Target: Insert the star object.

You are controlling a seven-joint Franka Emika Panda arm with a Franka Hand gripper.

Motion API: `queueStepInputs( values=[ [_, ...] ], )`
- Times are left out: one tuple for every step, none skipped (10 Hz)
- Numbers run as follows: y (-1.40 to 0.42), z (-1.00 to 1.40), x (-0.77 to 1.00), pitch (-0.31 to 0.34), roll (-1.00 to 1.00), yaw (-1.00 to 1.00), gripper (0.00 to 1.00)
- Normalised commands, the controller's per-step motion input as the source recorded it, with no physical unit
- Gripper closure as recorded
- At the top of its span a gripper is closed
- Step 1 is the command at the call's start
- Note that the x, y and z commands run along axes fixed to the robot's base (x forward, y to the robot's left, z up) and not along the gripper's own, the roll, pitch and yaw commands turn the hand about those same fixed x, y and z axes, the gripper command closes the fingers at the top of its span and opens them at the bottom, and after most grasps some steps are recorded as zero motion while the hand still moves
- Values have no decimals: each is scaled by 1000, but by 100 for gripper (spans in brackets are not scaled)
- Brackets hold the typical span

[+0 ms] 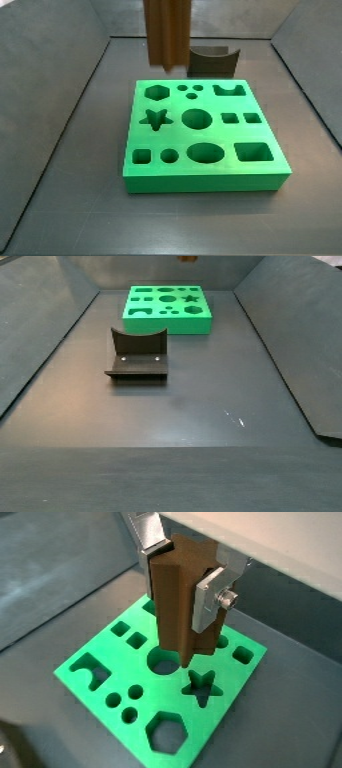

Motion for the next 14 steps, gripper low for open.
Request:
queueStepInputs(
  values=[
    [-29,-1000,26,0,61,-9,100],
    [20,-957,-466,-86,180,3,100],
    [109,-820,-686,-144,243,177,100],
    [0,-857,-497,-137,233,197,100],
    [0,-923,-154,-100,190,177,100],
    [0,-783,0,0,31,66,100],
    [0,-654,57,0,3,0,100],
    [0,-540,49,0,0,0,100],
    [0,-549,100,24,-11,0,100],
    [-46,-517,57,19,0,0,100],
    [-91,-509,197,9,-61,0,100],
    [-14,-509,269,37,-73,0,100],
    [-23,-483,274,56,-41,0,100],
    [-57,-477,254,63,-3,0,100]
  ],
)
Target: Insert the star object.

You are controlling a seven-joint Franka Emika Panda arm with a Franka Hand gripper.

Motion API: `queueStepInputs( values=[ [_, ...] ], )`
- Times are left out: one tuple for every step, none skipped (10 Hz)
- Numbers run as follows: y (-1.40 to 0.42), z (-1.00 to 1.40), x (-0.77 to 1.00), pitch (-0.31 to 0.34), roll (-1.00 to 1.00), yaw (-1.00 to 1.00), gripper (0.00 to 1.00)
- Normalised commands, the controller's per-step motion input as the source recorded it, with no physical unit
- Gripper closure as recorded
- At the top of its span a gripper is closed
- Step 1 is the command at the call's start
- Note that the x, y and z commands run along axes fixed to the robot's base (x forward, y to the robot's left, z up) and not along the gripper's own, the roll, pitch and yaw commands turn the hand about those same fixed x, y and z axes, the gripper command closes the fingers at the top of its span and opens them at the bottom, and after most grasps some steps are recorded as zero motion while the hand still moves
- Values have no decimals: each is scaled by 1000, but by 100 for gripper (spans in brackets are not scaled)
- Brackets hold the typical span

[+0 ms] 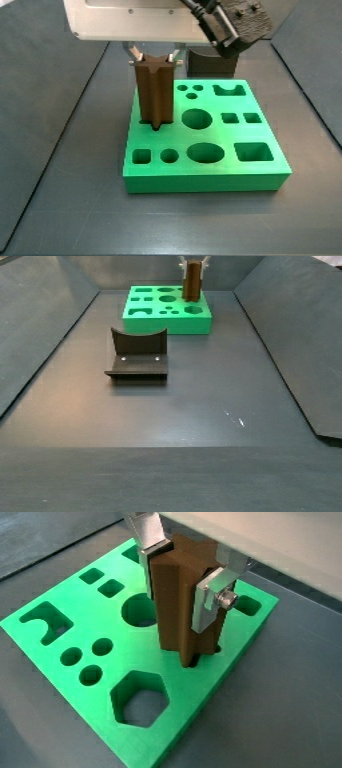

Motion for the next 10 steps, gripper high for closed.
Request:
queueStepInputs(
  values=[
    [-43,-474,17,0,0,0,100],
    [-134,-420,-166,-57,64,71,100],
    [-60,-331,-329,-101,37,86,100],
    [0,-283,-386,-116,0,49,100],
    [0,-329,-249,-70,0,54,100],
    [-14,-486,-20,-9,0,0,100],
    [-46,-709,163,0,21,17,100],
    [0,-837,351,41,159,203,100],
    [-11,-811,294,6,181,311,100],
    [-9,-791,226,16,186,326,100]
  ],
)
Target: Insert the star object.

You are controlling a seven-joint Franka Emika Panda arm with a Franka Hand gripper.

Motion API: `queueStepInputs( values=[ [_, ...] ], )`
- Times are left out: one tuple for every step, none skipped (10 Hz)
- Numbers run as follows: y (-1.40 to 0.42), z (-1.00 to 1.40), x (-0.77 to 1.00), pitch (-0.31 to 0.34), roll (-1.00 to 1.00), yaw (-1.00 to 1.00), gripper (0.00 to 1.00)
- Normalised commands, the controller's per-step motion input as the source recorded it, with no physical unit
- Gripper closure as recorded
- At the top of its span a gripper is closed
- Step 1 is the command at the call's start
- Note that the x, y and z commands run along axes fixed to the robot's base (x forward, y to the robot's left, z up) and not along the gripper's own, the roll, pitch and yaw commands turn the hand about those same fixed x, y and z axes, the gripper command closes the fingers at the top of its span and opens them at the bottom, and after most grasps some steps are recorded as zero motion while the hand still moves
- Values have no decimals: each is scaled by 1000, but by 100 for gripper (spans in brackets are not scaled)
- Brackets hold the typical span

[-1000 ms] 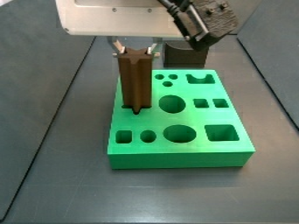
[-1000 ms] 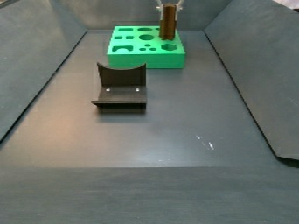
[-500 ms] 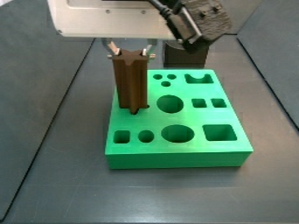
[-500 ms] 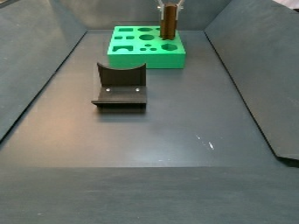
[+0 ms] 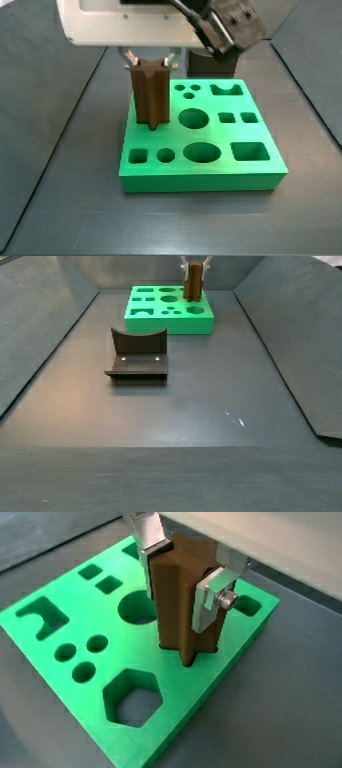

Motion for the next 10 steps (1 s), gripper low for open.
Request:
queueStepInputs(
  values=[
    [0,-823,94,4,180,306,100],
    [-63,-1000,9,0,129,160,100],
    [-129,-1000,0,-16,104,0,100],
    [-226,-1000,54,-16,53,0,100],
    [-437,-1000,80,-44,0,-14,100],
    [-494,-1000,100,-59,0,-11,100],
    [-417,-1000,134,-41,0,0,100],
    [-180,-1000,160,-7,-59,23,100],
    [0,-320,0,-80,-143,0,100],
    [0,0,0,0,0,0,100]
  ],
)
